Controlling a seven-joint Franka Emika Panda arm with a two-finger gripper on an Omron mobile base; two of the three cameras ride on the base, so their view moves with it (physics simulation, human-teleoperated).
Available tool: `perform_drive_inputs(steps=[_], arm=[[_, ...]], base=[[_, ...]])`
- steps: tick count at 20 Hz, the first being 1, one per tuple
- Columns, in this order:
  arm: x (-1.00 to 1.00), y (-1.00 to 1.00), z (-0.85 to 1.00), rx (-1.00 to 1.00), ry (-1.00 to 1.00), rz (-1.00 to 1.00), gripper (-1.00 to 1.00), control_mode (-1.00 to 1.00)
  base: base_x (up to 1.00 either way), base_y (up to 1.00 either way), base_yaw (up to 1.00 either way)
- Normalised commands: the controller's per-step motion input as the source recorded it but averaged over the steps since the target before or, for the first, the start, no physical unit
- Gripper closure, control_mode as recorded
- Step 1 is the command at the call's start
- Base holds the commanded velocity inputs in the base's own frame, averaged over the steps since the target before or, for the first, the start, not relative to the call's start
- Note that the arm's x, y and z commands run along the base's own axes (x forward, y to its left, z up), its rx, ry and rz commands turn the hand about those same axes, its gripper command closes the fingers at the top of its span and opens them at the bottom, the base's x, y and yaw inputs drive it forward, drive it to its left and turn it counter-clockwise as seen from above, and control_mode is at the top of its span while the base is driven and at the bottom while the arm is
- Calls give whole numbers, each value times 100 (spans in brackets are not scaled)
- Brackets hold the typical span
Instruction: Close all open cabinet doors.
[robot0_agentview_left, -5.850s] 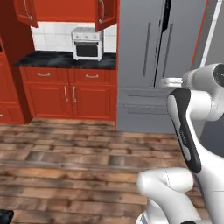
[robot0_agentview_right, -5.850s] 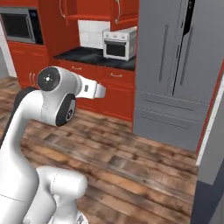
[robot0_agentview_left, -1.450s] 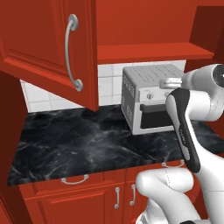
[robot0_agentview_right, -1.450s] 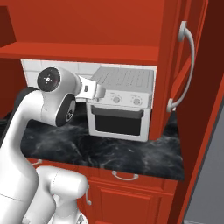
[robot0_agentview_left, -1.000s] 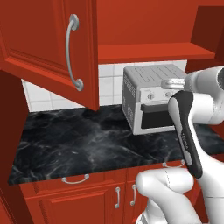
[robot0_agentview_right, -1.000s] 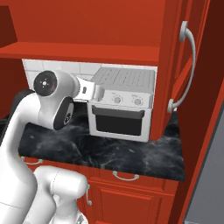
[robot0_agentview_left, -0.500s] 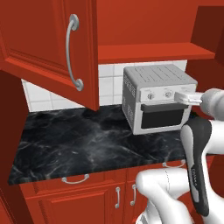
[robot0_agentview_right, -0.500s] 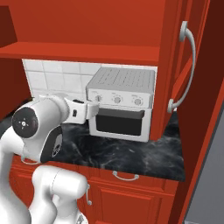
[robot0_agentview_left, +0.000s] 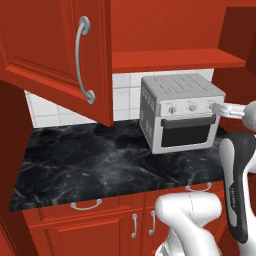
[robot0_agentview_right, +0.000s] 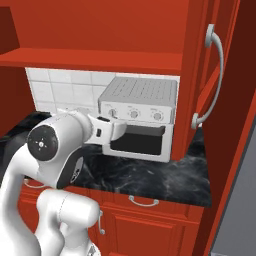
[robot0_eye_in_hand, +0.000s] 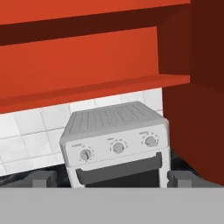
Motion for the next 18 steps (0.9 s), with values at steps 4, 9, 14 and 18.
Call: perform_drive_inputs(steps=[4, 9, 14, 18], arm=[[-20, -20, 0, 4, -6, 0, -100, -100], [-46, 0, 0, 0, -10, 0, -100, -100], [-10, -8, 0, 0, -9, 0, -100, -100], [-23, -14, 2, 0, -17, 0, -100, -100]], base=[[0, 0, 0], [0, 0, 0], [0, 0, 0], [0, 0, 0]])
